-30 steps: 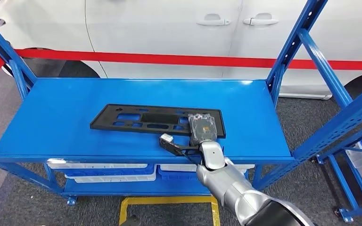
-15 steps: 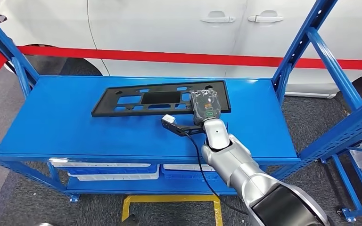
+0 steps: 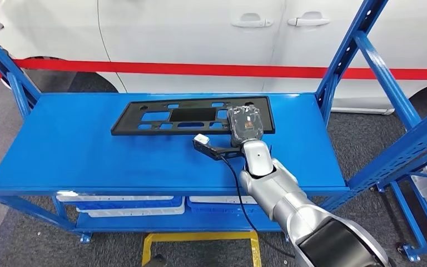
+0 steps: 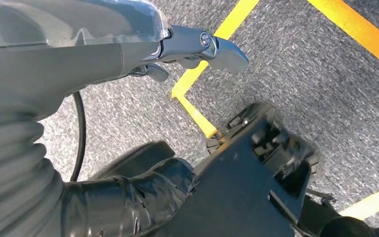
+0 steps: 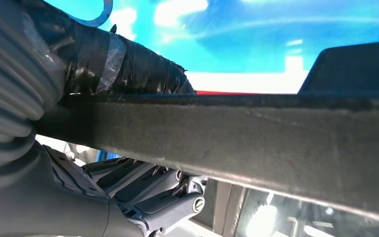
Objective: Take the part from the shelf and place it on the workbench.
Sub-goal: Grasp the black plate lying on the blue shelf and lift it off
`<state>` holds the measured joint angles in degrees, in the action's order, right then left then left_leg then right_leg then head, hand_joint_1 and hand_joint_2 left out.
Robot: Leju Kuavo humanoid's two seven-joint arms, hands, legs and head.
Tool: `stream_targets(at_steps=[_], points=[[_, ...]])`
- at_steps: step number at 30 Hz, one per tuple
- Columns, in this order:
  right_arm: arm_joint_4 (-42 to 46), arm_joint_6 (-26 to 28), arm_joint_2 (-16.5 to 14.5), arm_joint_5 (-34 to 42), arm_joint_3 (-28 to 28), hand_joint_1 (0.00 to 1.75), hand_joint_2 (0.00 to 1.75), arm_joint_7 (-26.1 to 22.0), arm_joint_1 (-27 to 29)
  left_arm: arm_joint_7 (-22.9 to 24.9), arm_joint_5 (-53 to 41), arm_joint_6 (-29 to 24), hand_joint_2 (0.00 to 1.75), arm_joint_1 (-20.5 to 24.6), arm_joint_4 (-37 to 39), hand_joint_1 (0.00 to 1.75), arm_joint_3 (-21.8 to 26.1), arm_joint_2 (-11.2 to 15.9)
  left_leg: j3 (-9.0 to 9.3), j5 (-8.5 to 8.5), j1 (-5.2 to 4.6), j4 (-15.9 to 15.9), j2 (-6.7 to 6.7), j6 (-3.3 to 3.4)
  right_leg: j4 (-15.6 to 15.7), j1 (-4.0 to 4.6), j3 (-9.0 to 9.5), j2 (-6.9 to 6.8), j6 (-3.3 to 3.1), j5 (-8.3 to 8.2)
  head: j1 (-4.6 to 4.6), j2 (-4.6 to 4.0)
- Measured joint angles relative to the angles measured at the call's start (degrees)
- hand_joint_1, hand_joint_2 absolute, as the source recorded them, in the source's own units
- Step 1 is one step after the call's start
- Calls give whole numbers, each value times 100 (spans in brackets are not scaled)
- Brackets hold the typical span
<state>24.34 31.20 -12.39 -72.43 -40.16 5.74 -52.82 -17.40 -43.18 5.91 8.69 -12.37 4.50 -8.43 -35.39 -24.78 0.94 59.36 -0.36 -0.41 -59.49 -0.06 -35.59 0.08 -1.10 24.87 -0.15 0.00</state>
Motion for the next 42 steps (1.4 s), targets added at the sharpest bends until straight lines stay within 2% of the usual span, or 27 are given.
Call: stream_targets(at_steps=[3,5,7,8,9,10,11,13,14,15,18,19,21,23,24,25,26,28,29,30,33,35,38,39,40,41,42], points=[[-9,3,2,11,27,175,175,-19,11,0,41,21,175,-8,0,0,0,7,-18,58,6,-40,-3,93,-30,1,-35,0,79,35,0,0],[-11,3,6,13,41,175,175,-24,11,-3,36,11,175,3,0,0,0,8,-43,117,28,-88,10,181,-368,-12,-155,0,136,351,2,0],[-19,4,12,18,57,175,175,-25,20,-6,23,2,175,11,0,0,0,8,-109,170,25,-93,15,230,-1090,-30,-404,-2,179,819,2,0],[-25,4,17,20,69,175,175,-25,29,-6,17,1,175,9,0,0,0,8,-149,197,24,-92,16,238,-1420,-38,-510,-2,194,974,2,0],[-33,5,22,21,83,175,175,-25,40,-6,12,0,175,5,0,0,0,8,-189,227,23,-91,16,236,-1580,-47,-532,-3,203,1018,2,0],[-39,6,27,22,95,175,175,-25,48,-6,10,-1,175,2,0,0,0,8,-228,257,23,-89,14,227,-1521,-56,-445,-3,204,956,2,0],[-43,7,29,24,107,175,175,-27,53,-7,9,-2,175,0,0,0,0,8,-262,283,24,-87,11,213,-1232,-64,-237,-4,197,812,2,0],[-43,11,27,30,126,175,175,-35,47,-8,8,-9,175,1,0,0,0,8,-312,332,19,-80,5,164,-409,-60,296,-3,165,560,1,0],[-43,14,25,33,136,175,175,-43,42,-10,8,-12,175,1,0,0,0,8,-322,355,16,-80,4,132,-128,-45,465,0,145,487,3,0],[-43,17,23,36,145,175,175,-49,38,-11,8,-15,175,2,0,0,0,8,-327,381,12,-80,6,97,16,-30,537,3,123,474,4,0],[-43,21,21,42,167,175,175,-66,40,-15,8,-16,175,-2,0,0,0,8,-350,442,16,-99,4,-22,84,-20,486,1,19,404,8,0],[-43,22,21,44,172,175,175,-70,40,-17,8,-16,175,-7,0,0,0,8,-389,373,22,-40,4,-54,104,-30,466,-6,-31,359,8,0],[-43,22,20,50,180,175,175,-79,45,-23,8,-16,175,-16,0,0,0,10,-579,-13,34,444,7,-100,132,-44,413,-22,-109,276,7,0],[-44,21,20,59,186,175,175,-87,69,-34,8,-16,175,-21,0,0,0,11,-829,-445,34,1217,9,-133,120,-22,345,-28,-140,233,7,0],[-45,21,20,62,189,175,175,-90,87,-40,9,-15,175,-25,0,0,0,11,-889,-531,34,1471,10,-138,106,-10,315,-31,-143,221,7,0],[-45,21,20,63,192,175,175,-92,104,-46,9,-14,175,-29,0,0,0,11,-859,-512,33,1529,10,-133,92,1,292,-32,-144,214,7,0],[-45,21,20,63,195,175,175,-93,117,-52,11,-14,175,-31,0,0,0,11,-707,-393,31,1341,10,-115,76,12,278,-31,-143,212,6,0],[-45,22,20,64,200,175,175,-95,126,-63,15,-13,175,-28,0,0,0,18,-216,-125,10,579,9,-36,55,40,262,-31,-133,214,8,0],[-44,23,20,66,202,175,175,-95,124,-69,18,-13,175,-24,0,0,0,24,-12,-45,-10,234,10,10,50,47,251,-31,-118,210,8,0],[-44,23,19,70,203,175,175,-96,126,-73,21,-10,175,-24,0,0,0,30,100,-30,-30,27,9,49,50,49,242,-30,-100,203,9,0],[-44,25,19,88,210,175,175,-99,140,-79,27,-1,175,-29,0,0,-1,37,142,-27,-39,-132,11,130,62,38,233,-25,-17,194,8,0],[-43,25,21,95,226,175,175,-103,136,-83,27,0,175,-24,0,0,-2,38,168,16,-2,-218,22,196,-130,35,144,-15,53,344,9,0],[-45,23,22,99,253,175,175,-114,156,-91,27,2,175,-18,0,0,-2,38,170,38,15,-244,29,230,-1138,-10,-345,-6,132,831,9,0],[-48,23,23,101,259,175,175,-115,174,-93,27,3,175,-21,0,0,-2,38,168,35,17,-236,27,229,-1416,-32,-492,-7,154,893,10,0],[-52,23,25,102,263,175,175,-115,190,-94,27,4,175,-26,0,0,-2,38,166,30,22,-224,23,223,-1499,-55,-553,-8,172,842,9,0],[-55,23,26,103,265,175,175,-115,199,-95,27,5,175,-29,0,0,-2,38,166,20,30,-206,17,210,-1348,-78,-503,-10,187,678,10,0],[-57,24,28,103,267,175,175,-115,201,-97,27,6,175,-30,0,0,-2,37,166,2,41,-179,11,189,-1003,-100,-356,-11,199,444,10,0]])
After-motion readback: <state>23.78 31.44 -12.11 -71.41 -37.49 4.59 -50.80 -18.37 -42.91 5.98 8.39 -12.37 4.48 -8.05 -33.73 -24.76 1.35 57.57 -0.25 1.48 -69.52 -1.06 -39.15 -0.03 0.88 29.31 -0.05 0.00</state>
